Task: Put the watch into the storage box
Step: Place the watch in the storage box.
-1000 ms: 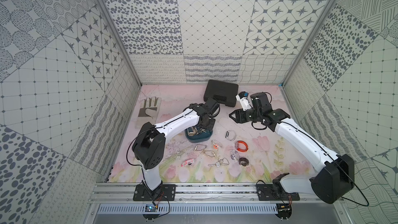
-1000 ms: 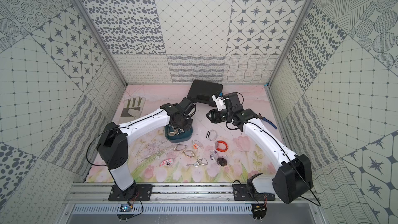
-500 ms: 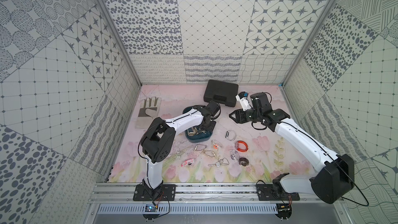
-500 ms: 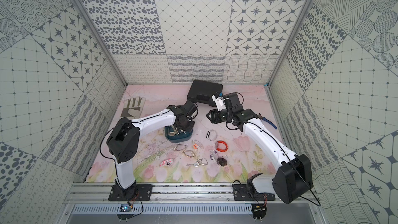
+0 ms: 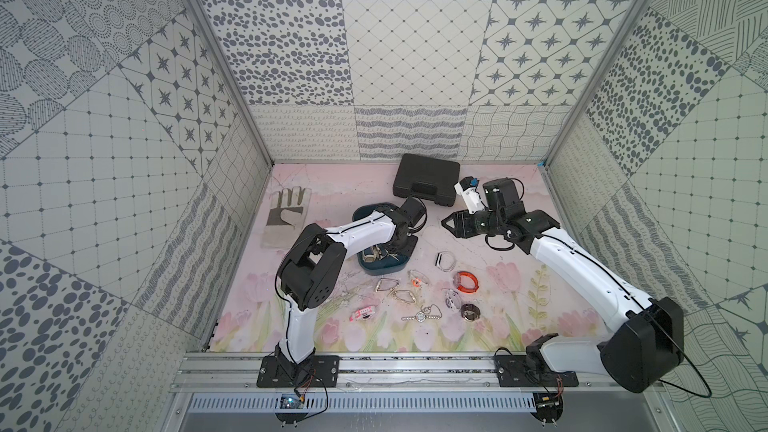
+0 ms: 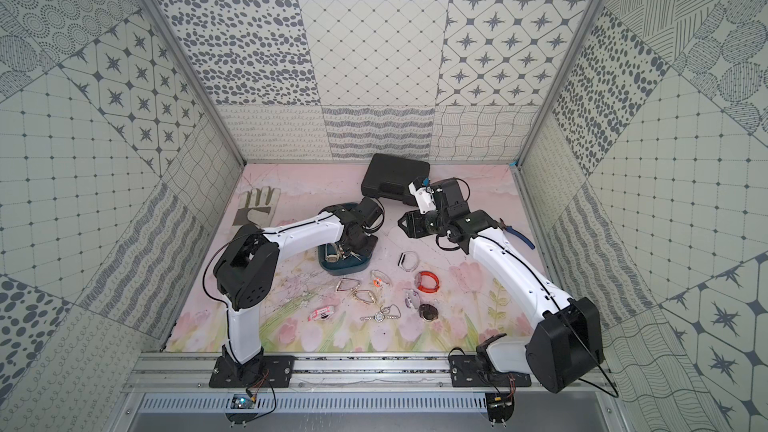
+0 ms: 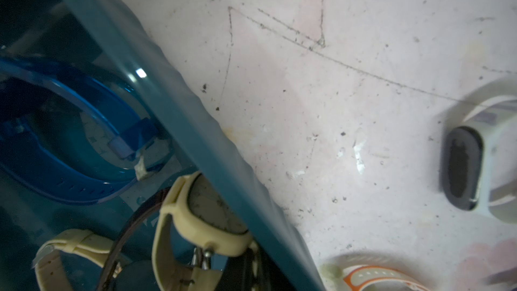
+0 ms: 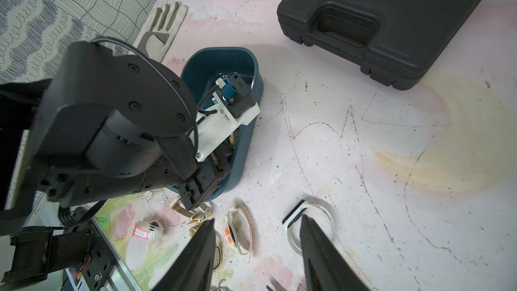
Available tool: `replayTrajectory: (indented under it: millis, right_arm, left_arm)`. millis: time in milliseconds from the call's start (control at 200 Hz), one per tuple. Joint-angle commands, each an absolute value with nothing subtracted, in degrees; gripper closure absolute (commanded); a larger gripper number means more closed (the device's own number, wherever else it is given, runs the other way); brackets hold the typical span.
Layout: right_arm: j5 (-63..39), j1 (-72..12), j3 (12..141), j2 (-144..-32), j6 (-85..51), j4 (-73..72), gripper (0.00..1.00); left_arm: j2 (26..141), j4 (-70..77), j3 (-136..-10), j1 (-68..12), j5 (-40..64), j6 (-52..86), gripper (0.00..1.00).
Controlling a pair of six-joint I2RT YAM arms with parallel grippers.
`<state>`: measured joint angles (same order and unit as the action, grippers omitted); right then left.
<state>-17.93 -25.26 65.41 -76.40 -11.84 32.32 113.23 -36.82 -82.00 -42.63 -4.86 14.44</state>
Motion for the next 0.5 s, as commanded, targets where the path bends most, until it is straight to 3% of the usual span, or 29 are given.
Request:
replayTrajectory:
  millis: [0, 60, 140, 260, 495]
  right_arm:
    - [-18.2, -25.0, 65.5, -75.2, -12.2, 30.4, 0.47]
    - [-17.6, -25.0, 65.7, -75.5, -12.5, 30.9, 0.47]
    - [-17.3, -25.0, 66.4, -76.1, -12.4, 31.9, 0.47]
    - [-17.1, -25.0, 66.5, -76.5, -12.6, 32.3, 0.47]
    - [-17.3, -25.0, 66.3, -76.3, -13.1, 32.4, 0.47]
  left_arm:
    - [113.3, -36.2, -81.9, -43.0, -2.9, 13.1, 0.89]
    - [113.1, -36.3, -81.9, -43.1, -2.8, 13.1, 0.82]
    - [112.6, -36.5, -82.0, -43.0, -2.7, 13.1, 0.64]
    - [111.6, -37.1, -82.1, -43.1, -2.8, 13.1, 0.50]
    - [107.2, -38.8, -81.9, -43.8, -4.8, 13.2, 0.47]
